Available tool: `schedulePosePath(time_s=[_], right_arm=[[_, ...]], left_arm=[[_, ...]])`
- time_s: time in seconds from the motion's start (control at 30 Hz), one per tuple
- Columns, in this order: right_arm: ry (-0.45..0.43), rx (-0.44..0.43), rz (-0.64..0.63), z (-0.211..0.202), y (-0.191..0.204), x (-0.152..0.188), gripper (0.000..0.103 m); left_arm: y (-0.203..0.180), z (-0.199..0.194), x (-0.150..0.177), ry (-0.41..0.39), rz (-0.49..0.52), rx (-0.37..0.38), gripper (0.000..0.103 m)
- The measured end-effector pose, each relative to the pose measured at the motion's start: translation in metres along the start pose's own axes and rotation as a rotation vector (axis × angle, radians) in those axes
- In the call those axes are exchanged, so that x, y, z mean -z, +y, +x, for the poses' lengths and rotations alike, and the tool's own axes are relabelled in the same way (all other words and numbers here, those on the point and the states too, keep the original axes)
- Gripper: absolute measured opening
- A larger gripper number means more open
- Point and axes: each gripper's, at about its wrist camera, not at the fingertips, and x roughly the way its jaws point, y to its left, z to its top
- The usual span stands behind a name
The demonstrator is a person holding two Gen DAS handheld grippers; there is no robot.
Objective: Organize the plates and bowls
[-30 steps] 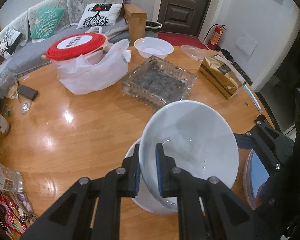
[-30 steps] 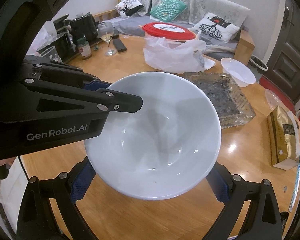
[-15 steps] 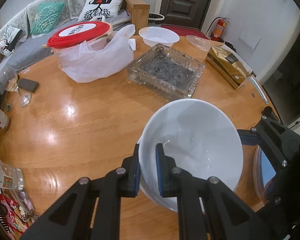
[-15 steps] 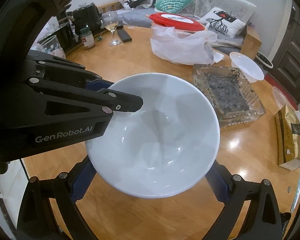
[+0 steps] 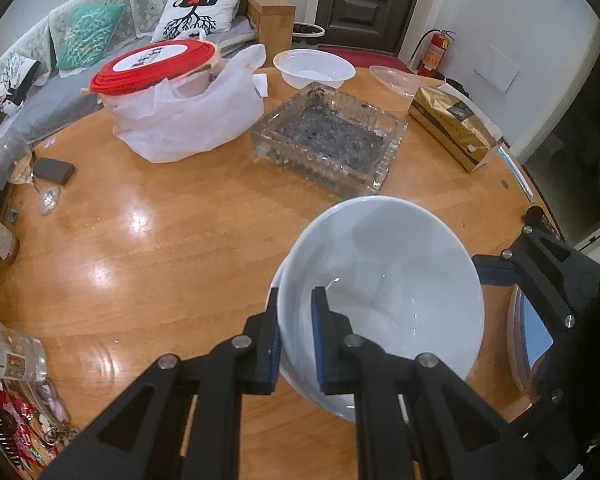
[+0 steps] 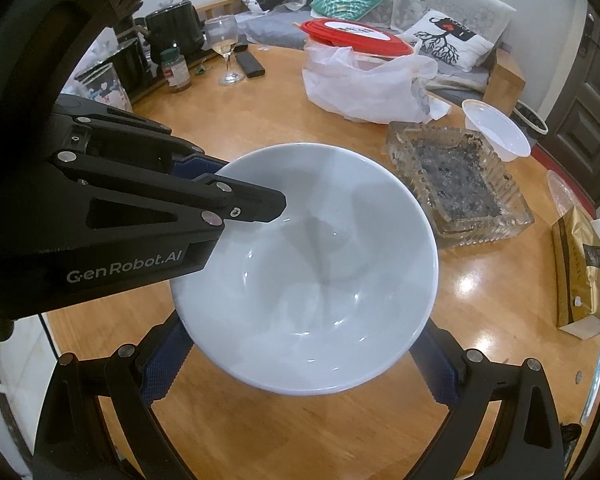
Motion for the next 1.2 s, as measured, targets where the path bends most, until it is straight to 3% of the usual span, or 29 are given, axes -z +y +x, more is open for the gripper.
schedulePosePath(time_s=[0.3, 0.9, 1.07, 1.2], right_arm=[[0.01, 0.0, 0.0, 0.0, 0.001, -0.001, 0.097], [0.02, 0.033, -0.033, 0.001, 0.006, 0.001, 0.097], [-0.036, 0.022, -0.002, -0.006, 0.005, 0.007, 0.097], [-0.171, 0.025, 0.074, -0.024, 0.007, 0.022, 0.099]], left_arm=[[-0.014, 0.0, 0.001, 0.011, 0.092, -0.11, 0.009], [-0.004, 0.007, 0.003, 0.013, 0.07, -0.111, 0.011], [-0.006, 0.002, 0.004, -0.015, 0.073, -0.088, 0.021], [-0.007, 0.0, 0.003, -0.033, 0.074, -0.073, 0.036]])
